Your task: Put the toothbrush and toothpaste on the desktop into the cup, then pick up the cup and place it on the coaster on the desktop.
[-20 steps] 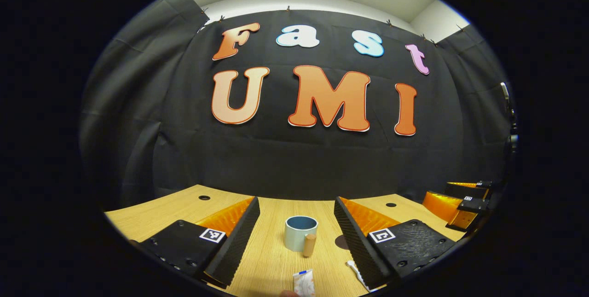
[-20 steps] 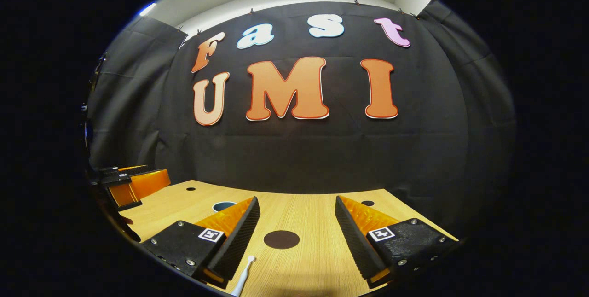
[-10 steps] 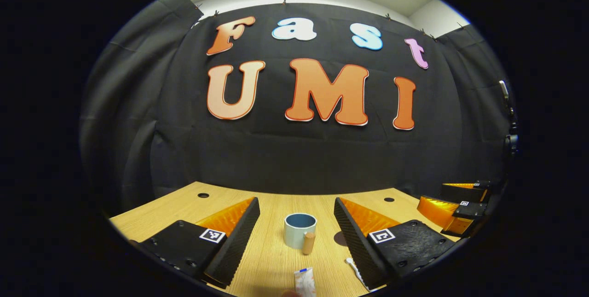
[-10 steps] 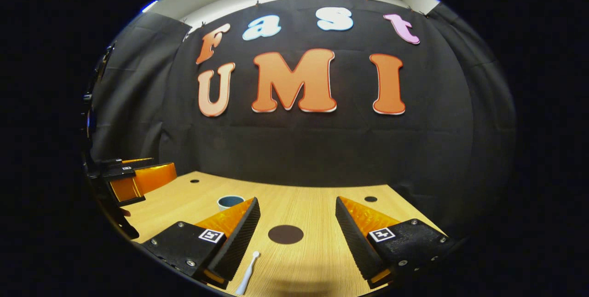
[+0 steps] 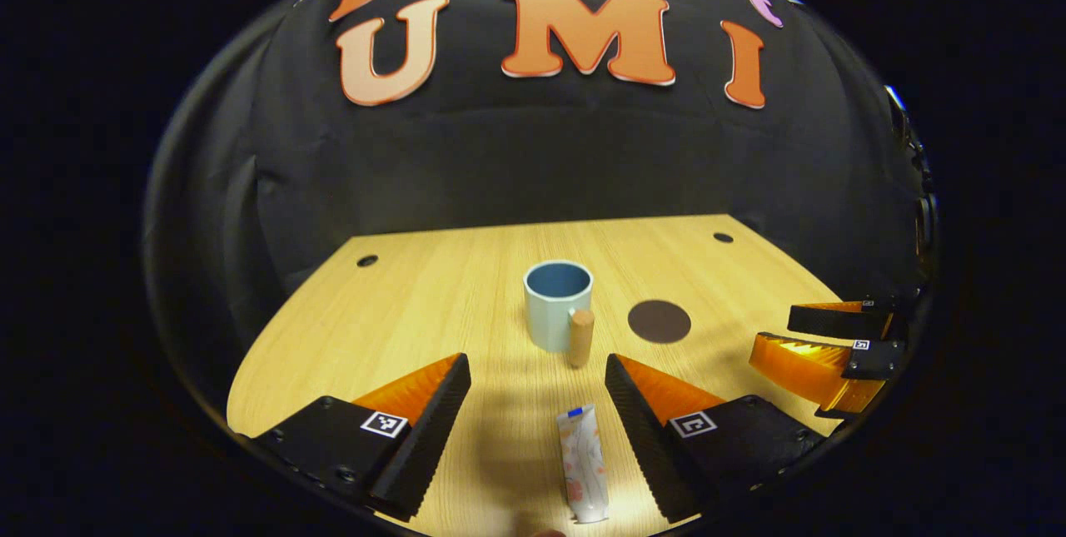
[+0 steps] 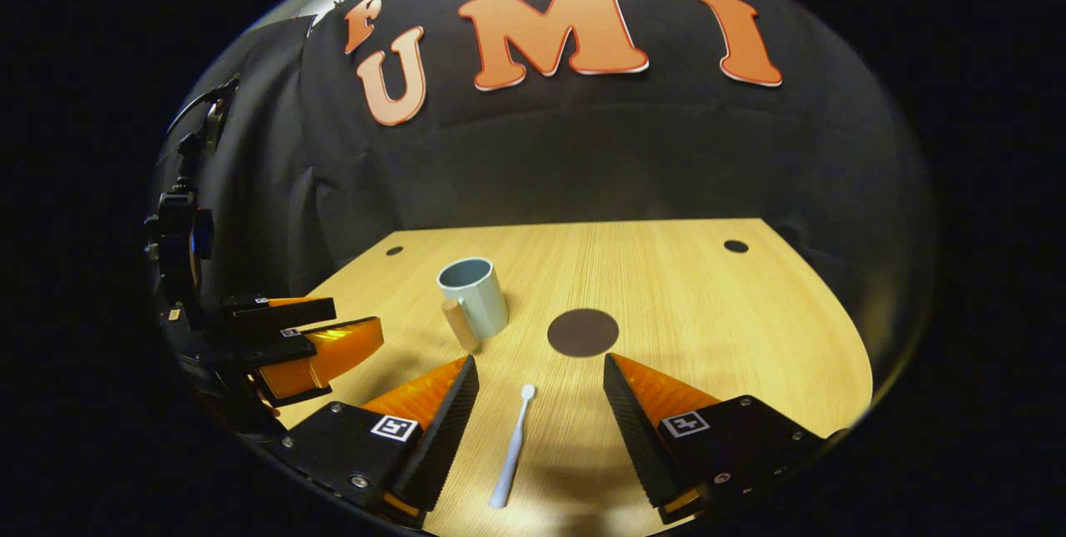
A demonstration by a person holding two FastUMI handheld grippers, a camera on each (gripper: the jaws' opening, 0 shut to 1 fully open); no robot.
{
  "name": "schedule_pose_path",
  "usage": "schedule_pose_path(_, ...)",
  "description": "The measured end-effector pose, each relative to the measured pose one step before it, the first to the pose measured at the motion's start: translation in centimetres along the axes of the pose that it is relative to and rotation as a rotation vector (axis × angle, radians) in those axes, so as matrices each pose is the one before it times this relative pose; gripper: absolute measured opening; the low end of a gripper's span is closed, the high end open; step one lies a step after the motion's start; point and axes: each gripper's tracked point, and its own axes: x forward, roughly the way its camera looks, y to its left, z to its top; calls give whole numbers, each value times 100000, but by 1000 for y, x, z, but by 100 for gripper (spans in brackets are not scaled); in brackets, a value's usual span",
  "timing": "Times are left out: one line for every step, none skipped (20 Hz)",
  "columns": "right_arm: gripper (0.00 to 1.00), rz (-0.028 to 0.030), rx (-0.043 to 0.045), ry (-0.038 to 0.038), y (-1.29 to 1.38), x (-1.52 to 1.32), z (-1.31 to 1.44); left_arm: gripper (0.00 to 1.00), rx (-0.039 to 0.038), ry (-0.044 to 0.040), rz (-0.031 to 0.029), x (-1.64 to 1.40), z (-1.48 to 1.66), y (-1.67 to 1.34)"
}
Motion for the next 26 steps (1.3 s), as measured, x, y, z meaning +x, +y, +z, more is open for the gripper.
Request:
schedule_pose_path(89, 515, 286, 4096, 129, 536, -869, 98, 11, 4681, -1191, 752, -830, -187)
schedule_pose_path(87, 252, 277, 3774, 267, 640, -511, 98, -376, 5408, -710, -65, -837, -50)
schedule_pose_path(86, -105, -719, 2548, 269, 587, -201, 98, -604, 4110, -1083, 435, -574, -177)
schedule_pose_path(84, -1179, -1324, 2948, 90, 406, -715, 98, -715, 4879, -1554, 435, -1172, -121)
schedule_pose_path(83, -1238, -1636, 3156, 63, 287, -435, 98, -878, 4192, -1374, 377, -969, -240)
schedule_pose_path(81, -1011, -1233, 3399, 7, 334, -871, 97, -1657, 4477, -963, 417, -556, -453)
schedule_pose_path(81, 67, -965, 3238, 231, 654, -1201, 95, -1093, 4212, -1043, 44, -308, -317)
schedule_pose_path(78, 434, -756, 3147, 351, 528, -912, 93, -1193, 2485, -878, 81, 335, -63)
schedule_pose_path(78, -53, -1217, 2835, 169, 535, -522, 92, -312, 2374, -518, -105, 502, 53)
schedule_pose_path(76, -777, -1098, 2300, 34, 371, -404, 91, 309, 1868, -31, -87, 178, 259)
schedule_pose_path(75, -672, -887, 2362, 115, 388, -535, 91, -24, 2487, -497, -97, 139, -37)
schedule_pose_path(72, -329, -521, 2191, 68, 392, -269, 85, 36, 2607, -902, -750, 244, 114)
schedule_pose_path(71, -363, 178, 1776, 150, 370, -179, 82, -237, 2087, -31, -112, 388, 131)
schedule_pose_path(69, -378, 406, 1785, 103, 240, -347, 77, -542, 1973, -130, -220, 164, 21)
schedule_pose_path(68, -382, 176, 1351, 4, 244, -205, 79, -1174, 1718, -289, 0, 421, 198)
schedule_pose_path(64, -335, -66, 1277, 58, 175, -110, 78, -1350, 1532, -711, -43, 180, 123)
schedule_pose_path(61, -660, -503, -1928, -139, 412, 295, 73, -1284, 1929, -229, 470, -321, -142)
schedule_pose_path(56, -123, -484, 944, 14, 245, -210, 67, -659, 1148, -80, 141, 213, -180)
schedule_pose_path(53, -1274, -701, -741, -205, 43, 146, 65, -884, 631, -837, -151, 375, -78)
schedule_pose_path(46, -1317, -1423, 207, -141, 241, -169, 61, 263, 1155, 167, 300, -300, -62)
schedule_pose_path(42, -728, -1086, -679, -186, -23, 124, 60, 495, 302, 894, -15, -272, -115)
schedule_pose_path(31, 150, 252, -83, -41, 17, 27, 58, 131, -631, -284, -305, 982, -36)
schedule_pose_path(26, 598, 964, -750, -14, -16, -7, 60, -992, 2211, 467, 13, -384, -355)
schedule_pose_path(18, 1428, 950, -672, 122, -65, 44, 35, -287, -460, -155, -61, 518, -211)
schedule_pose_path(16, 764, 1416, -684, -30, 176, 4, 36, -1774, 2630, -15, -36, -225, -110)
schedule_pose_path(11, 869, 1509, -579, -4, -138, 101, 18, -58, -2392, -805, 180, -251, -149)
